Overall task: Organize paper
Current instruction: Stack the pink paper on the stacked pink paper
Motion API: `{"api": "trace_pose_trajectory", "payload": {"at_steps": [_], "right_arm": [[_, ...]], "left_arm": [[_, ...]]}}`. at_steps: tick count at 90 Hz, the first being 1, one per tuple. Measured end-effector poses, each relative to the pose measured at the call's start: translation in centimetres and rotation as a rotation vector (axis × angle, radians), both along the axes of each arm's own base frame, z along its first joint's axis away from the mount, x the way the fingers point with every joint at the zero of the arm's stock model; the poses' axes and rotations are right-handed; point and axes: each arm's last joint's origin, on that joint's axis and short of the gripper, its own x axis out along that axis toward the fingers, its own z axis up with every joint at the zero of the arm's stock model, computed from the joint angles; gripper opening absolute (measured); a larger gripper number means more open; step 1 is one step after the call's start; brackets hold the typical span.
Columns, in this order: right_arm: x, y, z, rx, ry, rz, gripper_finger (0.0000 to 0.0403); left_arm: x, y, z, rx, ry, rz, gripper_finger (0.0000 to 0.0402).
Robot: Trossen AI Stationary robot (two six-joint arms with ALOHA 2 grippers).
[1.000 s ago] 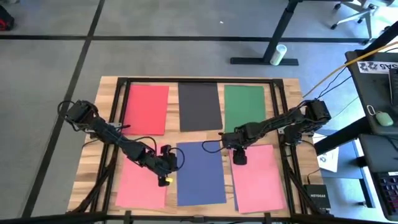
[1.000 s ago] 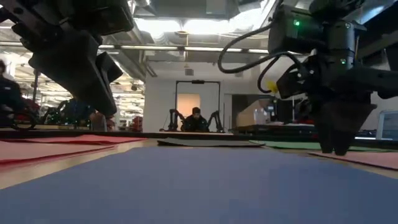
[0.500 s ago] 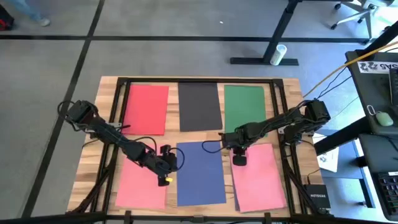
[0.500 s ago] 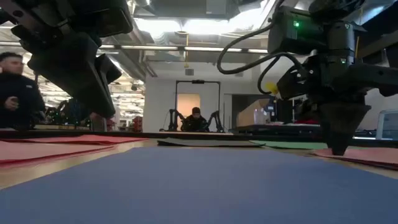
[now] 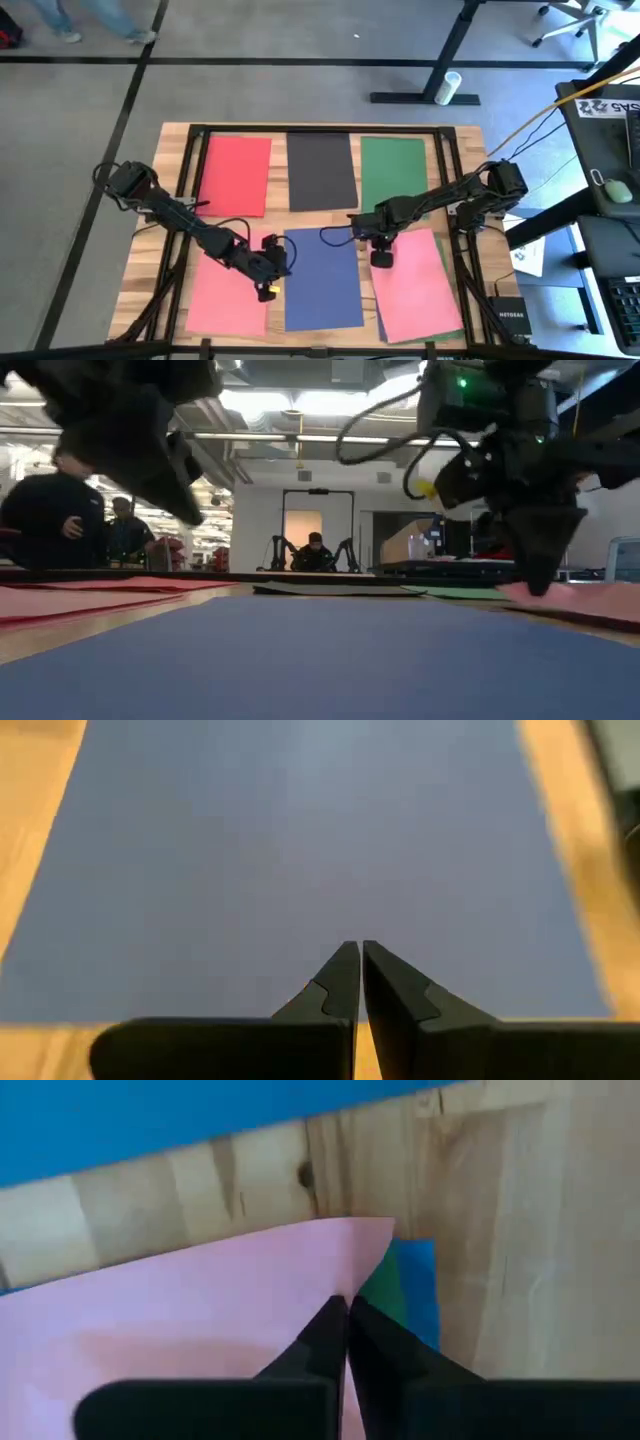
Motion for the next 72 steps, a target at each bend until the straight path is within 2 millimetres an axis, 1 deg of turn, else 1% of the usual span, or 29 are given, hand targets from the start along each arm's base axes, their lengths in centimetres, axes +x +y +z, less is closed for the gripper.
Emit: {"api": "trace_pose_trajectory", "payload": {"at_steps": [7, 21, 27, 38, 47, 56, 72], "right_arm": [[0.5, 0.1, 0.6, 0.003, -0.021, 0.000, 0.0000], [1.2, 0.1, 1.8, -0.014, -0.043, -0.003, 0.0000], [1.5, 0.1, 2.4, -0.032, -0.058, -0.006, 0.0000], [2.2, 0.1, 3.7, -0.068, -0.095, -0.011, 0.0000], [2.7, 0.5, 4.9, -0.113, -0.121, -0.003, 0.0000], [3.1, 1.3, 6.3, -0.157, -0.154, 0.021, 0.0000], [3.7, 2.7, 8.7, -0.237, -0.235, 0.020, 0.0000]], "left_arm": [[0.5, 0.0, 0.5, -0.050, -0.061, 0.034, 0.0000], [1.3, 0.5, 1.3, -0.132, -0.173, 0.172, 0.0000], [1.7, 0.7, 1.4, -0.154, -0.214, 0.241, 0.0000], [2.5, 1.1, 0.6, -0.184, -0.229, 0.293, 0.0000], [3.3, 1.3, -0.2, -0.211, -0.256, 0.318, 0.0000], [4.1, 1.4, -1.0, -0.229, -0.296, 0.334, 0.0000], [5.6, 2.1, -1.4, -0.322, -0.417, 0.370, 0.0000]]}}
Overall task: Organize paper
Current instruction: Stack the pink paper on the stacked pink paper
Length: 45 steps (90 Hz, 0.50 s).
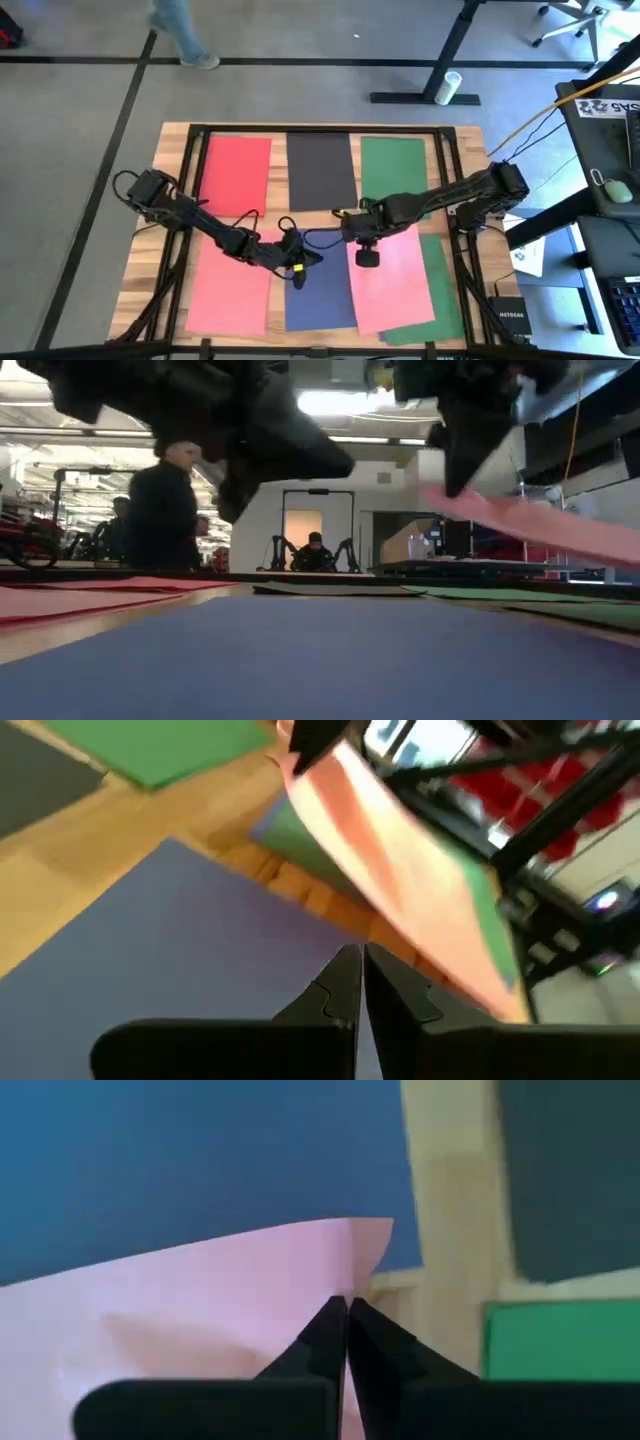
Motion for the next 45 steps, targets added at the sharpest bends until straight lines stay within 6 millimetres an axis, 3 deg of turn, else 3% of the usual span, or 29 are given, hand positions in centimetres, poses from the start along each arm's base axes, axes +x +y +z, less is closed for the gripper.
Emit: {"api": "trace_pose_trajectory", "payload": {"at_steps": [17, 33, 45], "right_arm": [[0.4, 1.4, 2.0, -0.043, -0.086, -0.006, 0.0000], [0.2, 2.3, 2.2, -0.064, -0.104, -0.004, 0.0000], [0.2, 2.5, 2.3, -0.066, -0.115, -0.008, 0.0000]], "left_arm": [[1.4, 0.9, 0.0, -0.121, -0.162, -0.050, 0.0000], [1.7, 1.6, -0.4, -0.169, -0.164, -0.024, 0.0003], [1.8, 1.8, -0.4, -0.159, -0.168, -0.009, 0.0027]]}}
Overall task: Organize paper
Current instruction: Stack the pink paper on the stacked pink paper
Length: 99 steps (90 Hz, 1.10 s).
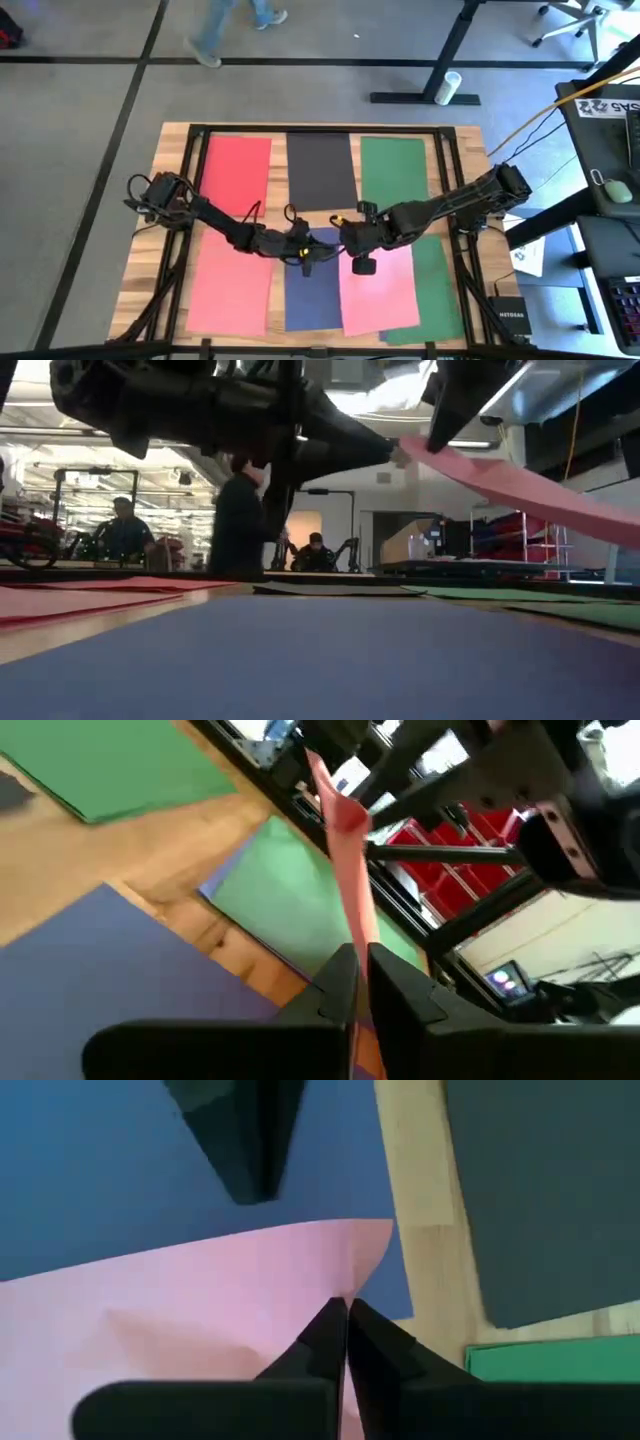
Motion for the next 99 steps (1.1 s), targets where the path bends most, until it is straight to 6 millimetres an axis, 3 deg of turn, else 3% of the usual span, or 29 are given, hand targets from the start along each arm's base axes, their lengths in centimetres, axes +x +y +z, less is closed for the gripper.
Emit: {"api": "trace_pose_trajectory", "payload": {"at_steps": [25, 46, 55, 69, 99], "right_arm": [[0.5, 0.1, 0.2, 0.013, -0.055, 0.002, 0.0000], [0.6, 0.1, 0.3, 0.015, -0.066, 0.003, 0.0000], [0.7, 0.1, 0.3, 0.018, -0.076, 0.004, 0.0000], [0.9, 0.2, 0.4, 0.025, -0.098, 0.004, 0.0000], [0.9, 0.1, 0.5, -0.005, -0.114, 0.000, 0.0001]], "left_arm": [[0.3, 0.5, 0.3, 0.011, -0.011, 0.015, 0.0089], [0.6, 0.6, 0.5, 0.019, -0.013, 0.018, 0.0106], [0.6, 0.7, 0.1, 0.028, 0.031, 0.028, 0.0090], [0.5, 0.8, -0.5, 0.083, 0.093, 0.025, 0.0012], [0.2, 0.4, 0.3, 0.174, 0.087, 0.002, 0.0000]]}}
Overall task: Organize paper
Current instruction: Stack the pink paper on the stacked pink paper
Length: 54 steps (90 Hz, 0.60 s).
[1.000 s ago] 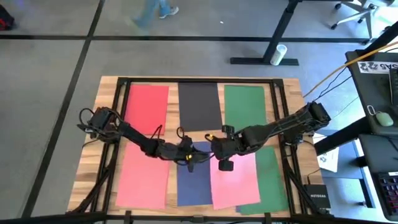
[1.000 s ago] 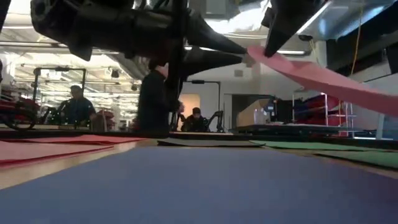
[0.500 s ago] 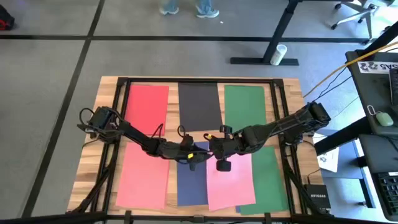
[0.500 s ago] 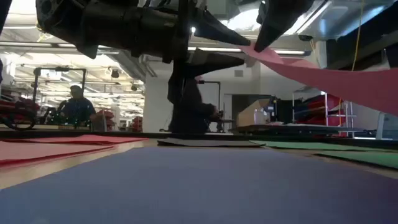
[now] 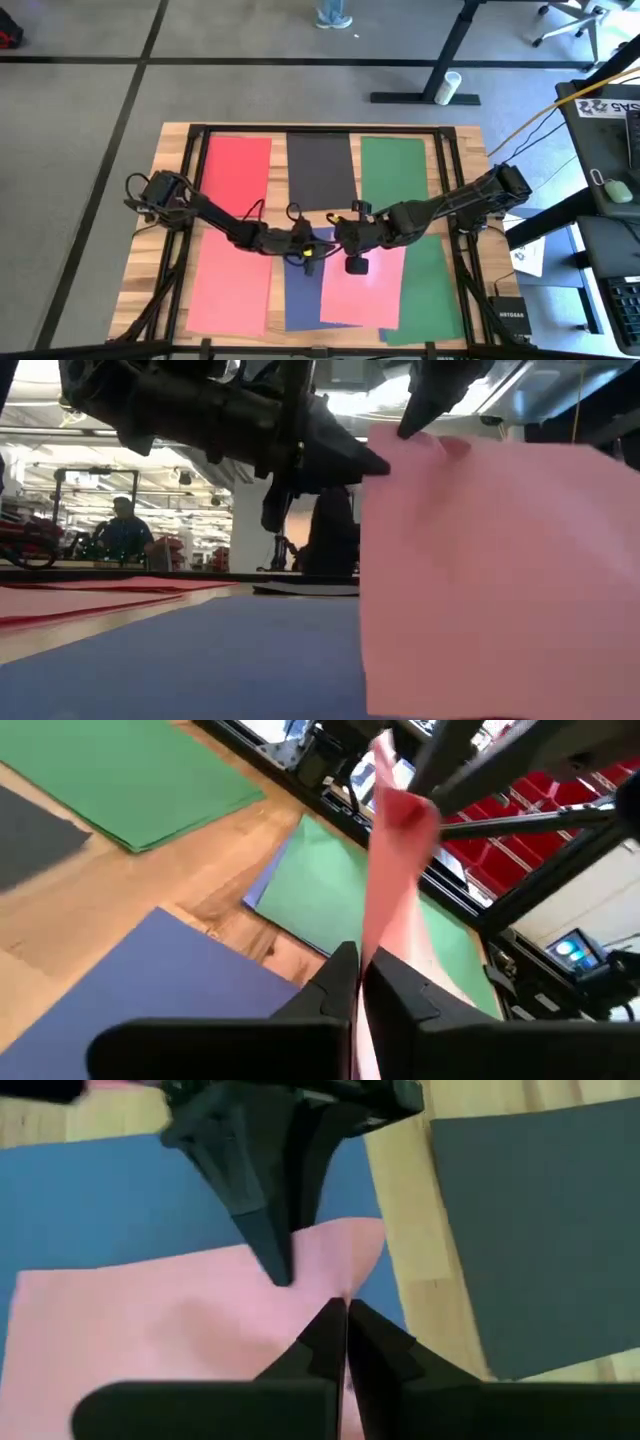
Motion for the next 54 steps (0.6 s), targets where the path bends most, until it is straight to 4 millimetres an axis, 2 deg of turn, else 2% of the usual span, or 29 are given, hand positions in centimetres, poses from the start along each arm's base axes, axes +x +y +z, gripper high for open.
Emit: {"api": "trace_pose_trajectory", "payload": {"at_steps": [10, 36, 54], "right_arm": [[-0.1, 0.0, 0.5, -0.005, -0.012, 0.009, 0.0001], [0.0, -0.1, 3.7, -0.028, -0.122, 0.007, 0.0001], [-0.1, -0.1, 3.7, -0.018, -0.115, 0.033, 0.0001]], "left_arm": [[-0.3, -0.4, 0.6, 0.016, 0.013, -0.029, 0.0000], [-1.4, -0.5, 2.7, 0.084, 0.032, -0.035, 0.0000], [-1.2, 0.2, 2.8, 0.099, 0.029, 0.005, 0.0000]]}}
